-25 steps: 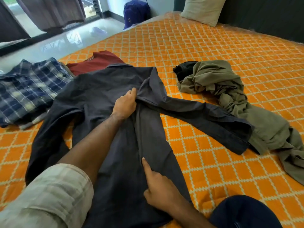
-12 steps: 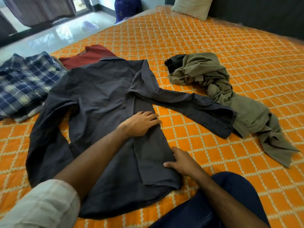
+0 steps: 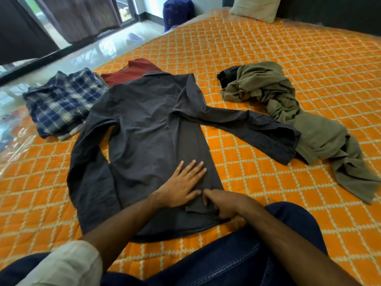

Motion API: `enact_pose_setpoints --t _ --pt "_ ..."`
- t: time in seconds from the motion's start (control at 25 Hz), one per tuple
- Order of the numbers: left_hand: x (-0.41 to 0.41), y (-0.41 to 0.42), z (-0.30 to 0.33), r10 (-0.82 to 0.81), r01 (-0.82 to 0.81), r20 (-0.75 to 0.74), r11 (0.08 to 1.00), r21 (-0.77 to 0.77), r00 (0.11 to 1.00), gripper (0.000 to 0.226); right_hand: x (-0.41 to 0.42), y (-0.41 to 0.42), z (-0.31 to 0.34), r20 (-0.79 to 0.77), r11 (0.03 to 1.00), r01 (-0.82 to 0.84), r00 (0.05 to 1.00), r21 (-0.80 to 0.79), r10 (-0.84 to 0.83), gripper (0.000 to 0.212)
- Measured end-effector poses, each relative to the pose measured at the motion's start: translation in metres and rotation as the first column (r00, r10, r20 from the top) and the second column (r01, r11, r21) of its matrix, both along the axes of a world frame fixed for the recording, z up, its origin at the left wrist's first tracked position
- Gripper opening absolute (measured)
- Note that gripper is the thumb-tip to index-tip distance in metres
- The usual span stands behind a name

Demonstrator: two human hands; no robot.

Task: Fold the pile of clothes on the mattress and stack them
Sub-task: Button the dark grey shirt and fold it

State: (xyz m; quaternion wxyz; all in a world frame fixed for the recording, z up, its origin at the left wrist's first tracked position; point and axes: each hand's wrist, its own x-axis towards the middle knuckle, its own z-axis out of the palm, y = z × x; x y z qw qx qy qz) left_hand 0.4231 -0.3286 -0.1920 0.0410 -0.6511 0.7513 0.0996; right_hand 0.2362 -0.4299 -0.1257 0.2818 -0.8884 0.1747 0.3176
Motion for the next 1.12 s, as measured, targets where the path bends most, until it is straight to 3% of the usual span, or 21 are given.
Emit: enact_pose_setpoints --t 0.08,0.16,0.24,0.32,0.4,0.44,0.52,0.56,0.6,0.68,0.76,0.84,0.92,1.0,1.08,1.12 --pt "0.024 0.031 0.01 -0.176 0.177 -0.009 0.983 0.044 0.984 0.067 0.017 0.0 0.013 -0.15 0.986 -0.126 0.979 0.105 0.141 0.035" --pt "0.065 0.045 0.02 -0.221 0.228 0.107 0.972 -0.059 0.969 0.063 0.045 -0.001 0.025 -0.06 0.993 -0.112 0.992 0.048 0.114 0.031" --pt "0.111 0.062 0.027 0.087 -0.07 0.093 0.982 -0.175 0.992 0.066 0.077 0.01 0.023 0.194 0.998 0.057 0.979 0.032 -0.062 0.027" --pt "0.143 0.08 0.029 0.476 -0.481 -0.077 0.852 -0.209 0.876 0.073 0.091 0.018 0.014 0.339 0.98 0.2 0.922 -0.009 -0.186 0.02" --pt "0.166 0.106 0.031 0.694 -0.706 -0.168 0.707 -0.021 0.7 0.089 0.097 0.031 0.004 0.198 0.992 0.1 0.977 -0.072 -0.084 0.014" --pt "0.177 0.123 0.031 0.719 -0.718 -0.109 0.694 0.059 0.686 0.096 0.098 0.04 0.003 0.083 0.997 0.002 0.997 -0.074 0.004 0.013" --pt "0.193 0.153 0.038 0.64 -0.638 0.027 0.76 0.121 0.768 0.101 0.101 0.053 0.007 -0.126 0.994 -0.109 0.986 0.027 0.111 0.017" --pt "0.199 0.162 0.047 0.548 -0.562 0.129 0.812 0.156 0.827 0.098 0.104 0.057 0.011 -0.152 0.99 -0.116 0.98 0.076 0.126 0.019" --pt "0.205 0.167 0.058 0.424 -0.475 0.254 0.858 0.196 0.87 0.089 0.111 0.065 0.015 -0.095 0.988 -0.109 0.988 0.11 0.12 0.02" --pt "0.211 0.178 0.081 0.209 -0.38 0.475 0.876 0.298 0.855 0.061 0.131 0.093 0.013 0.211 0.988 -0.1 0.975 0.119 0.073 0.019" --pt "0.21 0.192 0.094 0.086 -0.403 0.628 0.831 0.383 0.774 0.037 0.148 0.13 0.002 0.443 0.985 -0.136 0.893 0.108 0.075 0.046" --pt "0.221 0.2 0.096 0.172 -0.491 0.669 0.809 0.323 0.723 0.023 0.159 0.161 -0.015 0.427 0.976 -0.217 0.88 -0.028 0.208 0.082" --pt "0.229 0.195 0.093 0.401 -0.544 0.591 0.835 0.079 0.7 0.024 0.159 0.186 -0.028 0.356 0.921 -0.267 0.863 -0.284 0.36 0.1" --pt "0.232 0.174 0.083 0.541 -0.523 0.425 0.835 -0.17 0.726 0.027 0.159 0.207 -0.035 0.369 0.888 -0.195 0.857 -0.416 0.361 0.097" --pt "0.234 0.141 0.07 0.58 -0.556 0.079 0.805 -0.208 0.811 0.035 0.17 0.222 -0.037 0.428 0.912 -0.066 0.868 -0.404 0.252 0.083" --pt "0.239 0.122 0.06 0.62 -0.64 -0.168 0.758 -0.127 0.766 0.045 0.176 0.224 -0.038 0.438 0.931 -0.011 0.88 -0.366 0.183 0.078"
